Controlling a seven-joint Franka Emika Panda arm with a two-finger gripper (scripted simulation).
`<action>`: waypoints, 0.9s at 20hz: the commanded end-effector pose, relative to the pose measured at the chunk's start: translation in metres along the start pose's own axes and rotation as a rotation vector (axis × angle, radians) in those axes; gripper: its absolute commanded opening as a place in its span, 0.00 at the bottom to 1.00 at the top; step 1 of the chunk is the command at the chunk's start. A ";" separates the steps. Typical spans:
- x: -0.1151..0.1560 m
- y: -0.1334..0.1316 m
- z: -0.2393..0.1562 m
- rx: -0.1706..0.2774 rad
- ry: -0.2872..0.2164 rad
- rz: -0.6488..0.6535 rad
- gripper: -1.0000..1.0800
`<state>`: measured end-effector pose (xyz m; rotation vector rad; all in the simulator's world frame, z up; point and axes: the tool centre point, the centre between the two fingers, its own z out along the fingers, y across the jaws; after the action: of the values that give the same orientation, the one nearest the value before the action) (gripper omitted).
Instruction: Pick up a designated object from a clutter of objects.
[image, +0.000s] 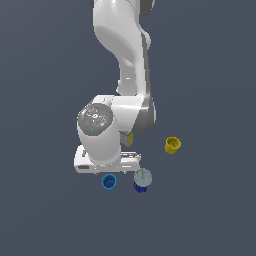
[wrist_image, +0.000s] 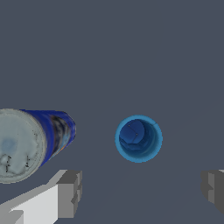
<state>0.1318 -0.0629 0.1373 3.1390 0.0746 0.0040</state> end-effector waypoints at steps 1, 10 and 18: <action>0.005 0.005 0.016 0.001 0.001 0.000 0.96; 0.013 0.013 0.046 0.002 -0.002 -0.001 0.96; 0.012 0.013 0.056 0.002 -0.004 0.000 0.96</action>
<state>0.1451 -0.0757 0.0859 3.1406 0.0752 0.0002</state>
